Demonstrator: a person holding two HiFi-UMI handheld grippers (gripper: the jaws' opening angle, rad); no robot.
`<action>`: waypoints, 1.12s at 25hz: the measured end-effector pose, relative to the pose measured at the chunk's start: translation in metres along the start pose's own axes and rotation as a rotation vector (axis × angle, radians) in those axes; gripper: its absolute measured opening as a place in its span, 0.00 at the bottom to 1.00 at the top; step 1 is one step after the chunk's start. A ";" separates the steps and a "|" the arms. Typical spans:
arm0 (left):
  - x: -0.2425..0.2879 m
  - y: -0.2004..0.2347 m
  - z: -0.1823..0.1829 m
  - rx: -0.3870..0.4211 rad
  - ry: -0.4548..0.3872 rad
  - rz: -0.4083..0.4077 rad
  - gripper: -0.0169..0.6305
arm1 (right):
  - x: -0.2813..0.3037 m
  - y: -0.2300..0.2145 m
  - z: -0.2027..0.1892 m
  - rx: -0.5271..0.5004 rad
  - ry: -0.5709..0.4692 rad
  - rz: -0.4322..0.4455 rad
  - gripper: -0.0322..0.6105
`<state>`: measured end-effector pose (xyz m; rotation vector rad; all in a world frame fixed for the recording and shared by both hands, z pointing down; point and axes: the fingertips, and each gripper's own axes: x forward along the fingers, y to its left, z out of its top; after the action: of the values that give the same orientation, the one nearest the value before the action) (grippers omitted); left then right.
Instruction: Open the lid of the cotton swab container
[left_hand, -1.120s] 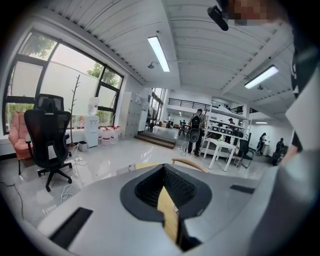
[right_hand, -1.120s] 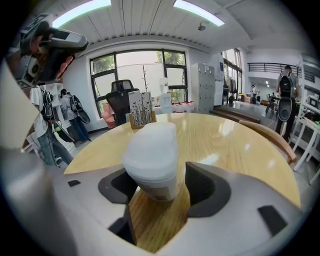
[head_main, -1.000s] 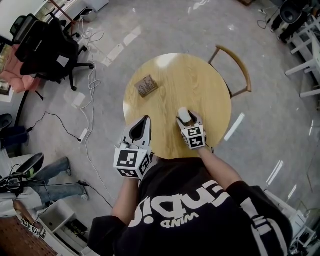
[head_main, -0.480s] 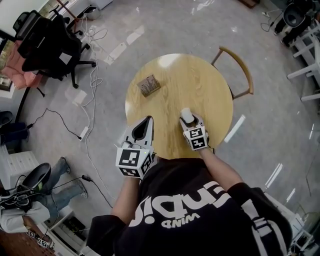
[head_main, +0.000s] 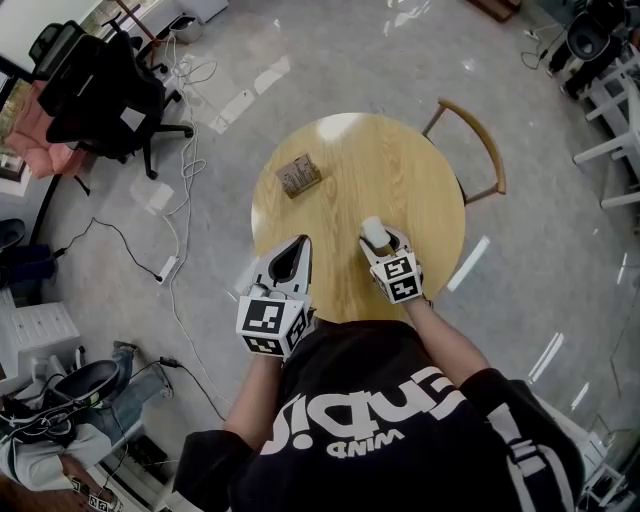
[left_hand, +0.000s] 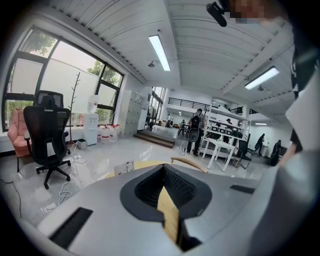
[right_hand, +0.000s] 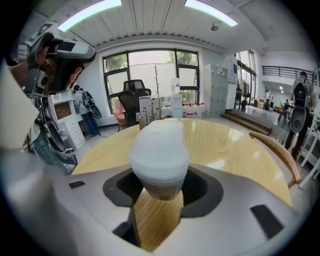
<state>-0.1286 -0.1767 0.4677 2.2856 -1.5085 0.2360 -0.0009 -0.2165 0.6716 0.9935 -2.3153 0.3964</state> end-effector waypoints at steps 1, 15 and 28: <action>0.000 0.000 0.000 0.000 -0.001 -0.001 0.04 | -0.002 -0.001 0.004 -0.005 -0.004 0.009 0.35; -0.003 -0.007 0.004 0.014 -0.011 -0.039 0.04 | -0.051 0.000 0.063 -0.118 -0.037 0.189 0.36; -0.012 -0.009 0.012 0.052 -0.023 -0.088 0.04 | -0.088 0.019 0.082 -0.354 -0.002 0.375 0.35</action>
<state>-0.1259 -0.1682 0.4508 2.3967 -1.4248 0.2274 0.0020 -0.1933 0.5522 0.3905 -2.4601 0.1199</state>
